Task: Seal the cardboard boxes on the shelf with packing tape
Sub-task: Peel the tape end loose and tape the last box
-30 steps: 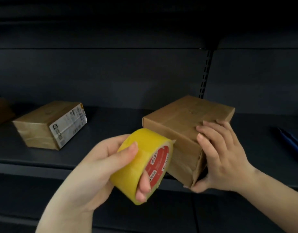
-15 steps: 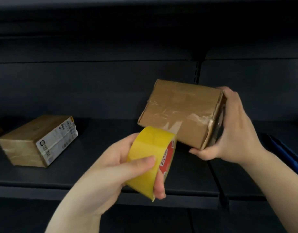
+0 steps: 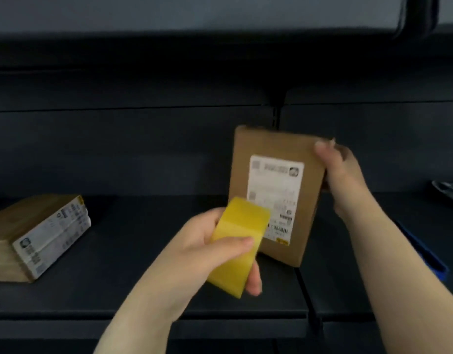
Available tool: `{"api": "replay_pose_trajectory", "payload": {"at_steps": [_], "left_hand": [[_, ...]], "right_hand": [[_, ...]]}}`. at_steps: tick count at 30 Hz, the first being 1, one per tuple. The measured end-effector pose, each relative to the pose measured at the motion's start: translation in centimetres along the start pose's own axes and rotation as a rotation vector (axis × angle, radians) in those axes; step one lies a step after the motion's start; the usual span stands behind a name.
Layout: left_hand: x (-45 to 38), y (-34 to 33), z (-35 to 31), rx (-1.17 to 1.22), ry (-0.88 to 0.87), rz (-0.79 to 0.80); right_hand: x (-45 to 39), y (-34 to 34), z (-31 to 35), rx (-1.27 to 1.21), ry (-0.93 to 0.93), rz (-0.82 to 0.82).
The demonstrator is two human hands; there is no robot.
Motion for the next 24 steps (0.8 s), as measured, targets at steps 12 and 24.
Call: {"api": "replay_pose_trajectory", "payload": {"at_steps": [12, 24], "left_hand": [[0.7, -2.5, 1.5, 0.042, 0.038, -0.094], [-0.1, -5.9, 2.5, 0.045, 0.125, -0.034]], "right_hand": [[-2.3, 2.4, -2.9, -0.045, -0.305, 0.038], [0.9, 2.5, -8.4, -0.224, -0.584, -0.034]]}}
Point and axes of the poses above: each hand's wrist, its own x-axis away from the middle knuckle, its own y-axis out of the back of the hand, z = x × y, the point moved 9 cm from there along -x, towards the middle knuckle, and after that the axes turned 14 degrees about y, right-handed, at the moved point
